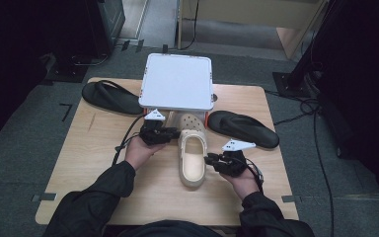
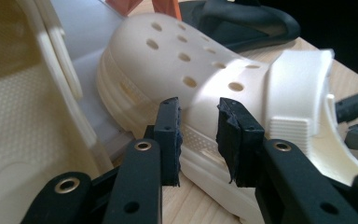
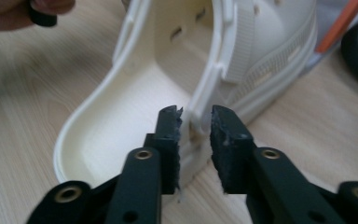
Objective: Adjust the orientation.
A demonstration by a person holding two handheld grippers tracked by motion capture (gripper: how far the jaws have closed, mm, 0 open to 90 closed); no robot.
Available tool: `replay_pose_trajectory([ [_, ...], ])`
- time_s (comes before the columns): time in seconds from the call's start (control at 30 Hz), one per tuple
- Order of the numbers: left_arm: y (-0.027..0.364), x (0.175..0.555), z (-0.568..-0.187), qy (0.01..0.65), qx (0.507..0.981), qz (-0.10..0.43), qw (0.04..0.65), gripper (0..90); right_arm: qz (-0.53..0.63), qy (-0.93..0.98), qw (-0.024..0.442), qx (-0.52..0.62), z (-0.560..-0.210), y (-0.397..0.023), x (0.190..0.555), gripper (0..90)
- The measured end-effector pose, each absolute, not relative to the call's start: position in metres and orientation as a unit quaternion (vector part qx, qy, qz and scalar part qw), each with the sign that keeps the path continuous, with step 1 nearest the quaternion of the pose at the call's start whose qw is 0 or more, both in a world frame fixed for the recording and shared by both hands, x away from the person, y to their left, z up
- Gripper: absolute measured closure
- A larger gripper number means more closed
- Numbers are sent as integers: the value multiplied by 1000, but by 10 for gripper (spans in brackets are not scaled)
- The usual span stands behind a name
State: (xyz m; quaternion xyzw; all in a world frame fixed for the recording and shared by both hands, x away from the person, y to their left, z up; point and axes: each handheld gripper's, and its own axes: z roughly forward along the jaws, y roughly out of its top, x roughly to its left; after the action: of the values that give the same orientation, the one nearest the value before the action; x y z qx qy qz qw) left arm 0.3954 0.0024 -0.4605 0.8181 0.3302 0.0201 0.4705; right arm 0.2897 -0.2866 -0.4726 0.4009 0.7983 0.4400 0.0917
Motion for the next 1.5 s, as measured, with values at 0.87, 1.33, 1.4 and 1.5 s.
replay_pose_trajectory([
  [0.87,42,403,-383,288,812,52,505,681,405,784,162,441,-473,-249,326,624],
  [1.33,52,424,-353,289,808,73,508,688,379,770,184,479,-462,-242,330,710],
  [1.4,53,429,-350,291,808,73,507,687,377,769,185,482,-461,-241,332,713],
  [1.5,53,437,-351,298,811,72,498,685,377,768,191,482,-459,-239,335,716],
])
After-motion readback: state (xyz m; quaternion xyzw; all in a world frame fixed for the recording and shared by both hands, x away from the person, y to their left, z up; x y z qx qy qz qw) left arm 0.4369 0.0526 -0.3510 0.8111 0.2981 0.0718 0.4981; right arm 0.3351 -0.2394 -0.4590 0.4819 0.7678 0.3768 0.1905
